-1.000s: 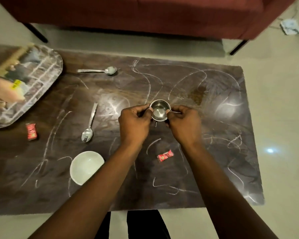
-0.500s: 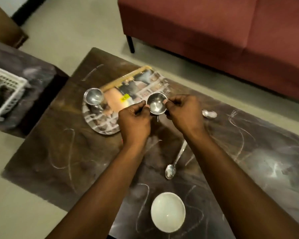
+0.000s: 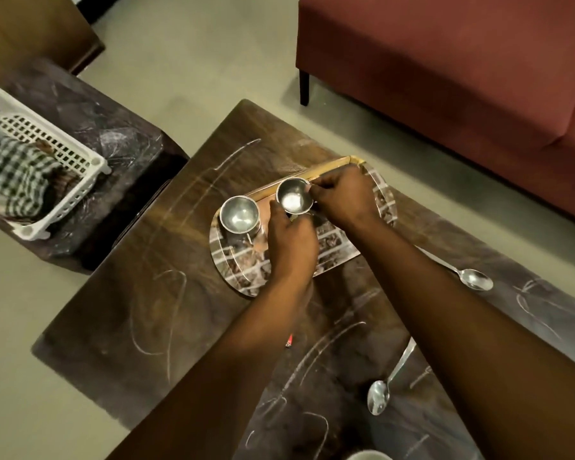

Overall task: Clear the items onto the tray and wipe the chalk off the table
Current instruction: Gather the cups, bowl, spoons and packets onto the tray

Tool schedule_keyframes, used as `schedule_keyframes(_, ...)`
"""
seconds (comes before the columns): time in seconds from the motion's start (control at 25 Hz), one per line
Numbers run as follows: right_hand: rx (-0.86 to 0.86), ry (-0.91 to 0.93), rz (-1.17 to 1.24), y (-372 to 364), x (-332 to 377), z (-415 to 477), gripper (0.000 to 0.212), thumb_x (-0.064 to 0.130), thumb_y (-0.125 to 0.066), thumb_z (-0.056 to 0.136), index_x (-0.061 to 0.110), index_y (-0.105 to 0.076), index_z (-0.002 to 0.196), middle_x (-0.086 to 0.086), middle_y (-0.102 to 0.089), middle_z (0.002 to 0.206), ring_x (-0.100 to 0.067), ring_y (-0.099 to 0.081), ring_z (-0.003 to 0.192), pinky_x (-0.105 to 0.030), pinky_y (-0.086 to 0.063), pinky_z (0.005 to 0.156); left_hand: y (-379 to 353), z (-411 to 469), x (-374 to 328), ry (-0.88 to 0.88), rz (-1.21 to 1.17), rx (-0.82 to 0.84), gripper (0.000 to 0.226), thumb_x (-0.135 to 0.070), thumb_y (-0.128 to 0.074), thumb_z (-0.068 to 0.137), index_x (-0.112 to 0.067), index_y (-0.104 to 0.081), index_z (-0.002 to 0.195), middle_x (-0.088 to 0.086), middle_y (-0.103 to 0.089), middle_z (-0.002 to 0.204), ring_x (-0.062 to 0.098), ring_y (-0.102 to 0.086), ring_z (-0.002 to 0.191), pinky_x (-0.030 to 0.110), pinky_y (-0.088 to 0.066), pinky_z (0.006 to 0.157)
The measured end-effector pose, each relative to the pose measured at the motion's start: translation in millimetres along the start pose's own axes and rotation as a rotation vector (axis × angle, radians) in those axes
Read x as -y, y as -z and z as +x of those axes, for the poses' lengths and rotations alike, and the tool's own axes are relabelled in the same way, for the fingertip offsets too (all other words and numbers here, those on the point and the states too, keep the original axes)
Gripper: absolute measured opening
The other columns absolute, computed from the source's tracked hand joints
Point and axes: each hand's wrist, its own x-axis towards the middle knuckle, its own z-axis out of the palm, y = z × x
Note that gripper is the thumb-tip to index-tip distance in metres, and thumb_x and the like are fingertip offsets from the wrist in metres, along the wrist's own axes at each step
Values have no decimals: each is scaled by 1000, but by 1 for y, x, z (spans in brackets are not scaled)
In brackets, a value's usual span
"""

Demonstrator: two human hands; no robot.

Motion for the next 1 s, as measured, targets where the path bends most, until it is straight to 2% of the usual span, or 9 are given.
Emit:
schedule_keyframes(0.08,16,-5,4,-6,0,7,31,15,-72,94,29,-73,67,-10,-78,70,-26,-77,59,-30,-62,56,-1,-1,-11,19,-18,-9,77,-32,-56,82,-27,-44,159,3,-63,151,25,-63,132,48,-53,111)
schedule_keyframes(0.2,36,-19,11,-10,3,13,28,17,-73,94,27,-75,68,-10,-78,69,-28,-77,59,-38,-66,62,-3,4,-10,29,-74,-20,71,-22,-56,91,-24,-43,160,2,-64,149,20,-65,129,36,-54,105)
schedule_keyframes(0.36,66,-42,28,-11,8,14,16,17,-73,93,15,-83,80,-11,-77,66,-32,-76,57,-47,-66,59,-1,13,-2,15,-60,-47,71,-23,-52,87,-26,-47,157,4,-68,143,16,-69,118,41,-58,101)
schedule_keyframes(0.48,48,-38,8,-16,8,13,14,20,-74,92,15,-85,85,-8,-77,69,-26,-75,62,-45,-66,68,2,13,0,15,-52,-42,73,-25,-52,85,-28,-46,157,3,-63,151,21,-62,134,48,-52,112)
schedule_keyframes(0.64,40,-35,39,-19,4,11,14,26,-76,92,16,-85,91,-6,-78,74,-24,-75,67,-46,-65,74,8,14,7,-16,-64,-32,74,-25,-56,81,-31,-49,155,0,-69,143,20,-67,127,50,-55,109)
schedule_keyframes(0.76,45,-83,132,-15,1,4,30,42,-74,85,17,-83,100,-7,-80,83,-27,-78,76,-49,-66,77,11,-5,10,-38,-50,3,70,-24,-57,78,-30,-55,148,6,-74,134,29,-72,121,57,-57,106)
schedule_keyframes(0.8,36,-77,134,-10,-4,-1,33,45,-72,82,18,-82,98,-6,-80,81,-26,-78,74,-49,-66,77,14,-22,4,-48,-32,28,68,-19,-55,80,-27,-56,148,7,-75,130,27,-73,116,52,-59,103)
schedule_keyframes(0.92,29,-74,128,25,-32,-49,34,46,-73,82,19,-83,100,0,-82,88,-18,-79,76,-49,-65,80,27,-71,19,-80,45,158,51,-1,-54,97,-21,-58,143,-6,-74,125,-2,-71,105,21,-56,96)
schedule_keyframes(1.0,79,-92,138,47,-68,-105,27,39,-77,87,15,-83,98,-1,-82,89,-14,-78,81,-49,-64,80,47,-99,52,-49,210,254,45,-1,-62,97,-14,-61,140,-2,-71,126,1,-69,105,22,-55,98)
